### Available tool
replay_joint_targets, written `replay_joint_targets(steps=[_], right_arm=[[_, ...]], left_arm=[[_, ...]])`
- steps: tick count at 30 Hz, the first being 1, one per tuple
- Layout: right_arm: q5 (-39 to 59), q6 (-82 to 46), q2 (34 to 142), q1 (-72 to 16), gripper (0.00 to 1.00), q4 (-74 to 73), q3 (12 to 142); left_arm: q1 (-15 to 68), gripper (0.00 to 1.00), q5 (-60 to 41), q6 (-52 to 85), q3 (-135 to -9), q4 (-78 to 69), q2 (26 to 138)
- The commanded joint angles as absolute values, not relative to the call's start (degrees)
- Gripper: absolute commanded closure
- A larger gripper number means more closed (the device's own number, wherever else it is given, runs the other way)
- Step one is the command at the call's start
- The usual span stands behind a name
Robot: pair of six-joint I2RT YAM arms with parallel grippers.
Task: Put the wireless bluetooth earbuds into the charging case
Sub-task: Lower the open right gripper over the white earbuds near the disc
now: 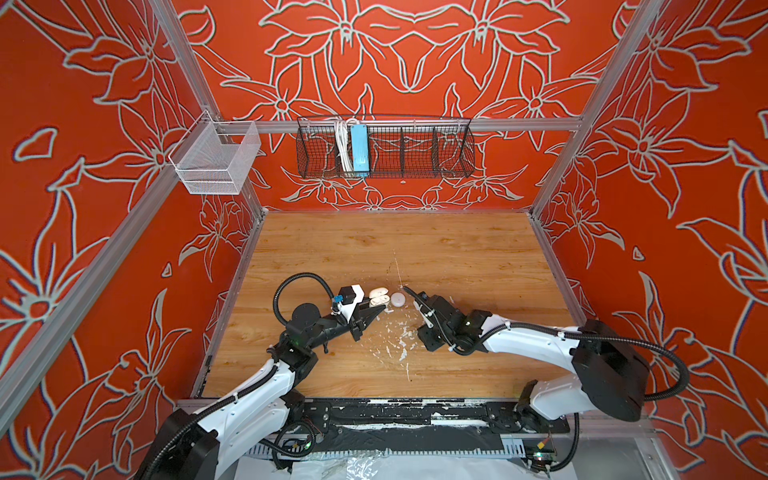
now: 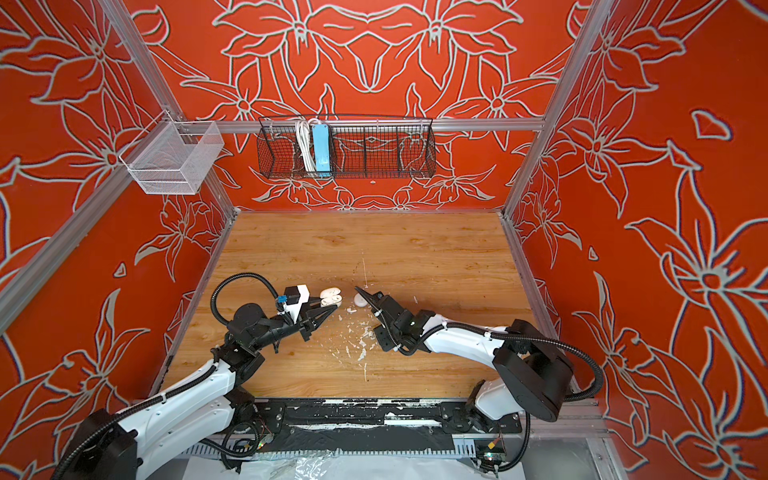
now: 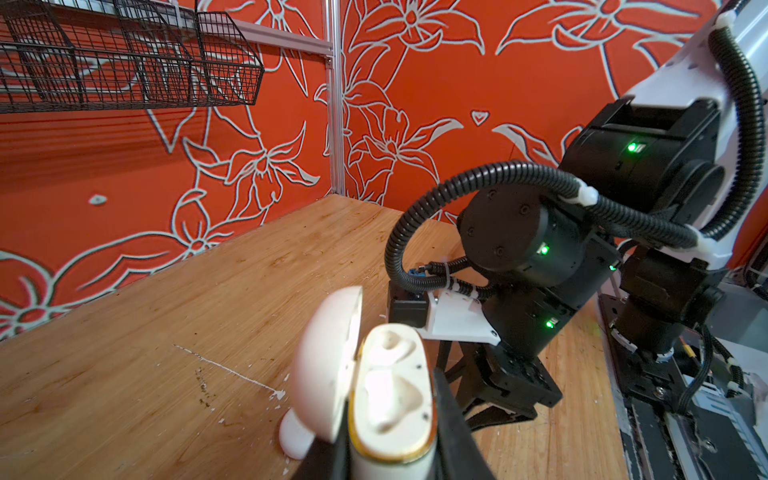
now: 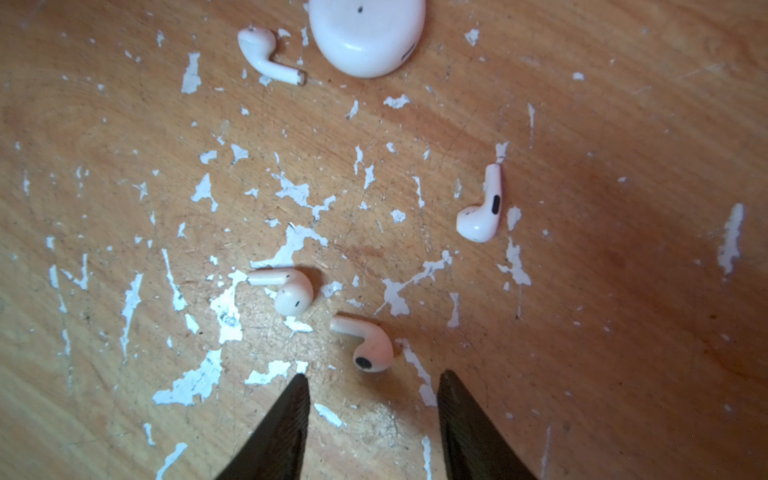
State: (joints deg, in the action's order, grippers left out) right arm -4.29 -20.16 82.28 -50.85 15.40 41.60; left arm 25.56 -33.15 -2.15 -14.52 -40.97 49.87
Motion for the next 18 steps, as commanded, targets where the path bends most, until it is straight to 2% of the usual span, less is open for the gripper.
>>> replay_joint_targets(steps=[1,18], right_arm=[[-6.3,-21.1,82.6,-51.0,0.49,18.0,41.1],[-13.5,-22.5,86.4,-50.9,0.49,21.4,43.6]], left_arm=[[25.8,1.00,-32.8,-2.7,-14.8,-41.1,48.9],[25.8,1.00,-30.6,-2.9,-14.4,-39.8,46.9]])
